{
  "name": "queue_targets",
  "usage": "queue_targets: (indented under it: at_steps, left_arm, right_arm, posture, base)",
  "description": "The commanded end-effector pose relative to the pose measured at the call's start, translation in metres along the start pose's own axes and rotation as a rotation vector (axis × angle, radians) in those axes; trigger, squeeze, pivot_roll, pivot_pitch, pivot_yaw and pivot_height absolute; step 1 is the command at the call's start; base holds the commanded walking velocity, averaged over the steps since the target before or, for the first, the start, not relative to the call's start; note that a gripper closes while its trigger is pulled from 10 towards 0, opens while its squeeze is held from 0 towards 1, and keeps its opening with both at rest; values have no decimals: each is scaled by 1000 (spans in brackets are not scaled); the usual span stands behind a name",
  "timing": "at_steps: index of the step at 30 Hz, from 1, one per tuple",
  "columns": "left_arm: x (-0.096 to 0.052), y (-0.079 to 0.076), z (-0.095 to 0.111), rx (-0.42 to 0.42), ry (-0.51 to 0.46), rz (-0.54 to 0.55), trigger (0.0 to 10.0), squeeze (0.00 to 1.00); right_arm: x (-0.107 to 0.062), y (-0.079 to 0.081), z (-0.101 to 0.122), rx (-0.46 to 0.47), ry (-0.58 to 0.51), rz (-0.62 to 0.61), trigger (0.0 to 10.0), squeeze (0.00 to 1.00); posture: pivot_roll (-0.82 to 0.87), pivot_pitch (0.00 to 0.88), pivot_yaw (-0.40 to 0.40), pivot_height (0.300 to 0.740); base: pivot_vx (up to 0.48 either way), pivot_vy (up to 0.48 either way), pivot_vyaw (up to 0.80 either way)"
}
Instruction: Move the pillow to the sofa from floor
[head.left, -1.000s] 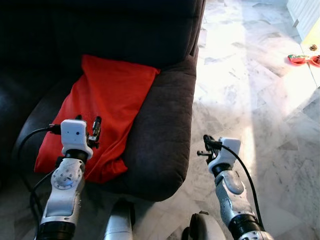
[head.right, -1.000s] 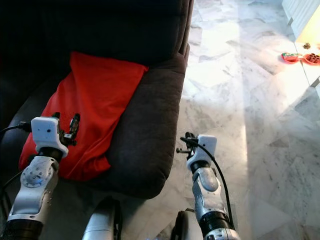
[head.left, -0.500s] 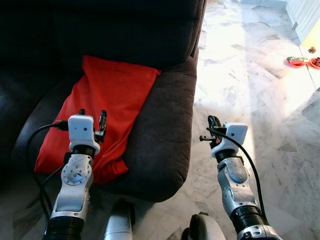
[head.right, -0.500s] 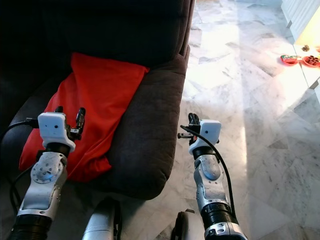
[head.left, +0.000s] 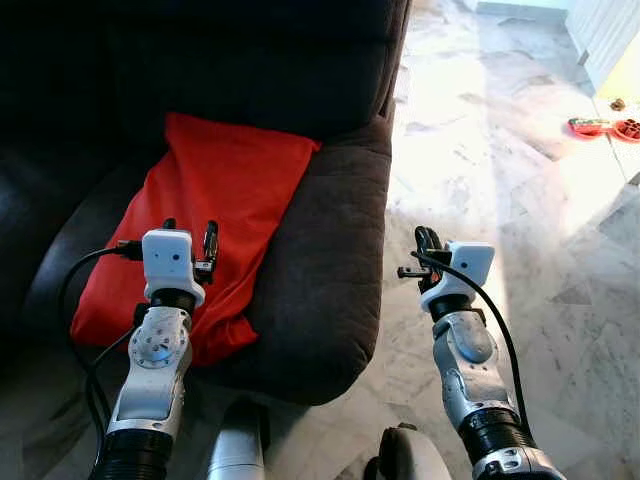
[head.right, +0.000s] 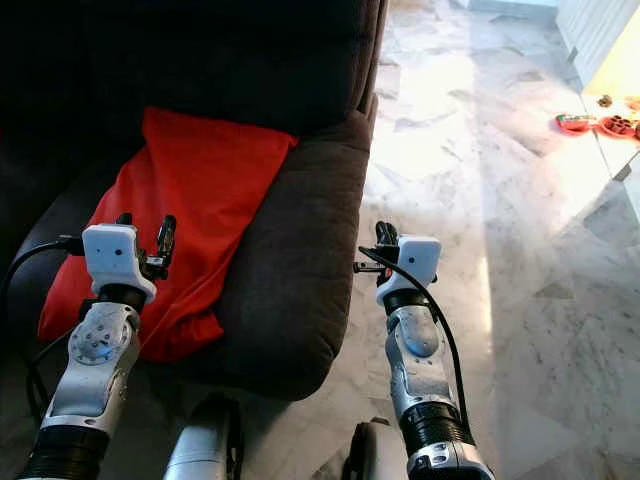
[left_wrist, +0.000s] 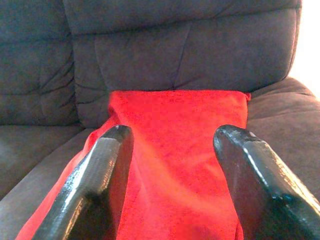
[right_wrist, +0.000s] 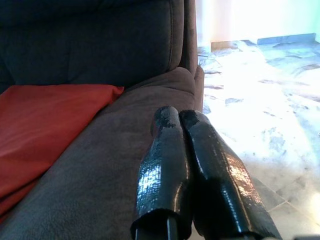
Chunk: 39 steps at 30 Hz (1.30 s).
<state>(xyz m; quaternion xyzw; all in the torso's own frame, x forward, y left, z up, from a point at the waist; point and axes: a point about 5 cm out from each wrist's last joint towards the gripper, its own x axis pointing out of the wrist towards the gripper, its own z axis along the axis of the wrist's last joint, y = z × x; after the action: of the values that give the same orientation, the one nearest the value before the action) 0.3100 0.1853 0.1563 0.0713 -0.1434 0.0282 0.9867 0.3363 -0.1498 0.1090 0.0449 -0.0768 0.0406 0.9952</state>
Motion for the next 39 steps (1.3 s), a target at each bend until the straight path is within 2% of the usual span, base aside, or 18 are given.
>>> queue_targets:
  at_steps: [1,5,19,29,36,39]
  left_arm:
    - [-2,-1,-2,13,0,-5,10000,0]
    - [-1,-2,-2,21,-4,-13,10000,0]
    - [-2,-7,-3,30,-9,-46,10000,0]
    - [-5,-6,-8,37,12,-45,10000,0]
    - [-10,-2,-25,46,86,-24,10000,0]
    - [-16,1,-40,36,157,-5,10000,0]
  right_arm:
    - [1,2,1,3,-3,-4,10000,0]
    - [1,0,2,15,-4,-10,10000,0]
    - [-2,-2,-1,29,7,-30,10000,0]
    - [-4,-2,-3,30,15,-31,10000,0]
    - [-9,-5,-13,21,59,-38,10000,0]
    - [-15,-9,-26,6,119,-47,10000,0]
  posture:
    - [134,139,-2,654]
    - [134,138,-2,654]
    - [135,141,6,739]
    - [139,157,4,740]
    - [137,162,4,740]
    - [137,162,1,740]
  base:
    - [0,0,0]
    - [0,0,0]
    - [0,0,0]
    - [0,0,0]
    - [0,0,0]
    - [0,0,0]
